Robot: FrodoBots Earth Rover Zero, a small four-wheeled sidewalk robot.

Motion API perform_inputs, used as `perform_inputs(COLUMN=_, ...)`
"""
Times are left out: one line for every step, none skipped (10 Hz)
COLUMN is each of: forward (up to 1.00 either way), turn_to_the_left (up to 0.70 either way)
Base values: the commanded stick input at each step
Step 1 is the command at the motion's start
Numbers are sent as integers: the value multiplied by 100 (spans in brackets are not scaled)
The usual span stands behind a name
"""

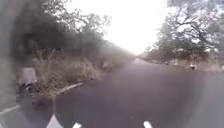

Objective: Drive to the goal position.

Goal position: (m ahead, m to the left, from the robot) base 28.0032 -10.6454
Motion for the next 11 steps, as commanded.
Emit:
perform_inputs(forward=70, turn_to_the_left=-11)
perform_inputs(forward=70, turn_to_the_left=-22)
perform_inputs(forward=70, turn_to_the_left=-33)
perform_inputs(forward=70, turn_to_the_left=-33)
perform_inputs(forward=70, turn_to_the_left=-33)
perform_inputs(forward=70, turn_to_the_left=-33)
perform_inputs(forward=70, turn_to_the_left=-33)
perform_inputs(forward=70, turn_to_the_left=-33)
perform_inputs(forward=70, turn_to_the_left=-9)
perform_inputs(forward=70, turn_to_the_left=-5)
perform_inputs(forward=70, turn_to_the_left=-1)
